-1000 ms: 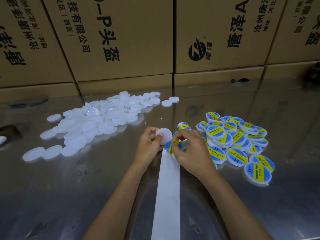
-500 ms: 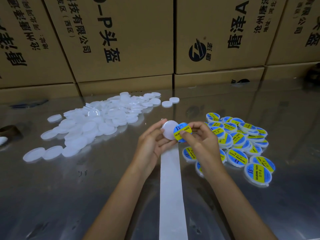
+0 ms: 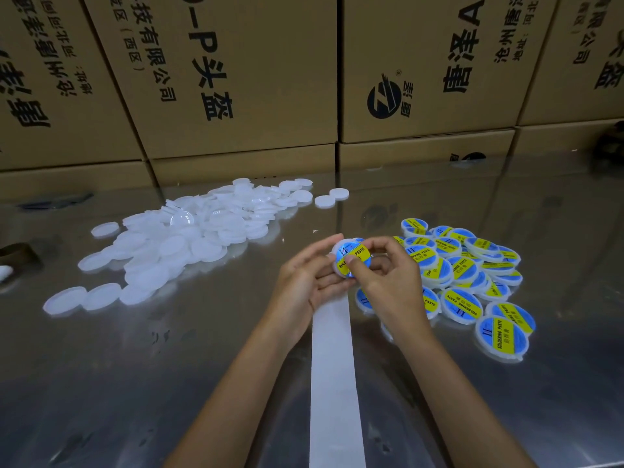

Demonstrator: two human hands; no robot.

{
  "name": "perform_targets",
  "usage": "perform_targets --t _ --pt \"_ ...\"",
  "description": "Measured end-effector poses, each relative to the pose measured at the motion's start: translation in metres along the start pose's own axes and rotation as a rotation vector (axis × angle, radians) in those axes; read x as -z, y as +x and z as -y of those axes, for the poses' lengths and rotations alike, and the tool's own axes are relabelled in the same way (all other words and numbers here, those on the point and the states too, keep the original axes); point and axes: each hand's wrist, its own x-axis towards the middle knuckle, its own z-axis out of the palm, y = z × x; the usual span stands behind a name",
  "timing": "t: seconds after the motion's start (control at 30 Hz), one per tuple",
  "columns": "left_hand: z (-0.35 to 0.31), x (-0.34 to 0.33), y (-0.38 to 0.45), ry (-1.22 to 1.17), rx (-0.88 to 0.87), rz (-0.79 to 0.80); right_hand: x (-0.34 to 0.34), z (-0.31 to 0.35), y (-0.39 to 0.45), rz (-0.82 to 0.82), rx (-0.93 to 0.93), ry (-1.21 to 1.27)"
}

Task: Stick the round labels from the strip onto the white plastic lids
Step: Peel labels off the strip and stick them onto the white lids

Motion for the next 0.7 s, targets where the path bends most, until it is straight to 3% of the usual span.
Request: perform_targets --t 0.27,0.4,0.7 --pt "0.000 0.002 -0.001 0.004 -0.025 0.028 0.002 -0.010 -0.001 -0.078 0.246 -0.295" --pt "-0.001 0.002 -0.001 -0.070 0.007 0.020 0.006 -0.011 0.001 -0.076 0.159 -0.292" --pt "-0.002 0.002 -0.004 -0.073 0.058 0.110 0.005 -0.013 0.002 -0.111 0.250 -0.308"
